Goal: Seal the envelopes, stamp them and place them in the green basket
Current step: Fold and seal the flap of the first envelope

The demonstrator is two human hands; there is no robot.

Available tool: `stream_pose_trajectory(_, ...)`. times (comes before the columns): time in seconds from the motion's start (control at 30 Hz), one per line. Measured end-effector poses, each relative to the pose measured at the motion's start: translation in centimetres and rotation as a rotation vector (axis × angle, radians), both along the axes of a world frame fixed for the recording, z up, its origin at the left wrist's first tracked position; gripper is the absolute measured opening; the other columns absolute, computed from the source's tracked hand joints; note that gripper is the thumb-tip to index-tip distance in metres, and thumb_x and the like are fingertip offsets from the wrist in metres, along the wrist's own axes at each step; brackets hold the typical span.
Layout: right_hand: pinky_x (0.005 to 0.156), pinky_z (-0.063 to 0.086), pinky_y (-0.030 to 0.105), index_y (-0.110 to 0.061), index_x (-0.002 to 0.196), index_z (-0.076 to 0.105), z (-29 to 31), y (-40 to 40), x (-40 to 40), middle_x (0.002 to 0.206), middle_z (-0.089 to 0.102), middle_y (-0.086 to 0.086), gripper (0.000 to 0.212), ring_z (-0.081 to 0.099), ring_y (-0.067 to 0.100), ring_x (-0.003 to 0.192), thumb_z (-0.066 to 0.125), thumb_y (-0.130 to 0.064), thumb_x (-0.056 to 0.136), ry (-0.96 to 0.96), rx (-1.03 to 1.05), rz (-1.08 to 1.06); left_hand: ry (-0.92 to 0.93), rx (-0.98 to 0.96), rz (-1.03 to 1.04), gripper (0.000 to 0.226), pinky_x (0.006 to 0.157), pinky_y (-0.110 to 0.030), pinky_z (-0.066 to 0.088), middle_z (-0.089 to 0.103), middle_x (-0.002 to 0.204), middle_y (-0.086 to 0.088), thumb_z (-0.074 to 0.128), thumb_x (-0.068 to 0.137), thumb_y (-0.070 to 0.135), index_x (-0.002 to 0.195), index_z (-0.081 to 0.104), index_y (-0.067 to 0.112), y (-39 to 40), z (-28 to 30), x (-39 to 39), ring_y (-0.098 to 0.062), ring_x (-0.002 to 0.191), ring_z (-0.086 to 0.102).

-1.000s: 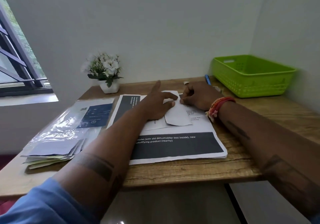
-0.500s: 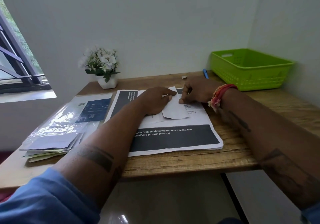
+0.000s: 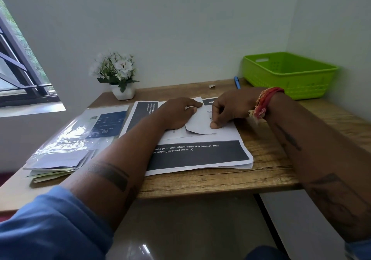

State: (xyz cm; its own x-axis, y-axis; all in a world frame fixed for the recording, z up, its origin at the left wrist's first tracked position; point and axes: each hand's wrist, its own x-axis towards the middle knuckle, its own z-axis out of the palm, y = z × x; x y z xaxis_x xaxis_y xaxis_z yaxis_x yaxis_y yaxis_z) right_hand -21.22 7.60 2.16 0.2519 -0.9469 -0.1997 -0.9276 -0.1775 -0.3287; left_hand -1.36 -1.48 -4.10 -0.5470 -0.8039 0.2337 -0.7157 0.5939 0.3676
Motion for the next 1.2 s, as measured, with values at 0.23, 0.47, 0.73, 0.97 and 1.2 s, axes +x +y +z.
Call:
stream_pose_trajectory(0.23, 0.07, 0.038, 0.025, -0.027, 0.084, 0.068, 0.6, 0.4, 0.1, 0.084, 0.065, -0.011, 0.027, 0.054, 0.009, 0.083, 0.08, -0.049, 0.074, 0.082, 0.101, 0.053, -0.006, -0.002, 0.002, 0.032, 0.111, -0.03, 0.036, 0.057, 0.143, 0.01, 0.049, 0.102, 0.037, 0.131, 0.063, 0.041, 0.2, 0.2, 0.0, -0.013, 0.133, 0.049)
stream_pose_trajectory(0.47, 0.066, 0.043, 0.019, -0.03, 0.095, 0.072, -0.4, 0.1, -0.5, 0.087, 0.067, -0.01, 0.014, 0.057, 0.002, 0.071, 0.073, -0.041, 0.086, -0.18, -0.138, -0.041, -0.01, -0.004, -0.005, 0.032, 0.101, -0.023, 0.033, 0.056, 0.143, 0.011, 0.049, 0.102, 0.038, 0.132, 0.061, 0.041, 0.2, 0.2, 0.0, -0.012, 0.132, 0.049)
stream_pose_trajectory(0.73, 0.054, 0.033, -0.003, -0.022, 0.117, 0.075, -1.0, -0.2, 1.1, 0.094, 0.069, -0.013, 0.03, 0.044, -0.004, 0.057, 0.06, -0.015, 0.092, 0.007, -0.352, -0.058, -0.011, -0.014, 0.006, 0.034, 0.105, -0.024, 0.032, 0.055, 0.145, 0.009, 0.049, 0.102, 0.036, 0.134, 0.061, 0.036, 0.5, 0.3, 0.0, -0.015, 0.135, 0.048)
stream_pose_trajectory(0.97, 0.078, 0.037, 0.016, -0.024, 0.121, 0.073, -1.7, -0.8, 1.3, 0.125, 0.069, -0.007, 0.032, 0.061, 0.009, 0.104, 0.053, -0.021, 0.095, 0.074, -0.383, -0.115, -0.039, 0.005, -0.007, 0.037, 0.104, -0.023, 0.03, 0.052, 0.149, 0.006, 0.046, 0.104, 0.035, 0.14, 0.055, 0.033, 0.6, 0.4, 0.1, -0.017, 0.137, 0.046)
stream_pose_trajectory(1.2, 0.102, 0.037, 0.022, -0.026, 0.131, 0.066, -1.8, -1.7, 2.0, 0.14, 0.059, -0.006, 0.038, 0.055, 0.016, 0.125, 0.046, -0.021, 0.099, 0.128, -0.357, -0.138, -0.262, 0.02, 0.031, 0.051, 0.122, -0.051, 0.013, 0.024, 0.165, 0.004, 0.029, 0.106, 0.044, 0.156, 0.03, 0.033, 0.4, 0.3, -0.3, -0.021, 0.153, 0.019)
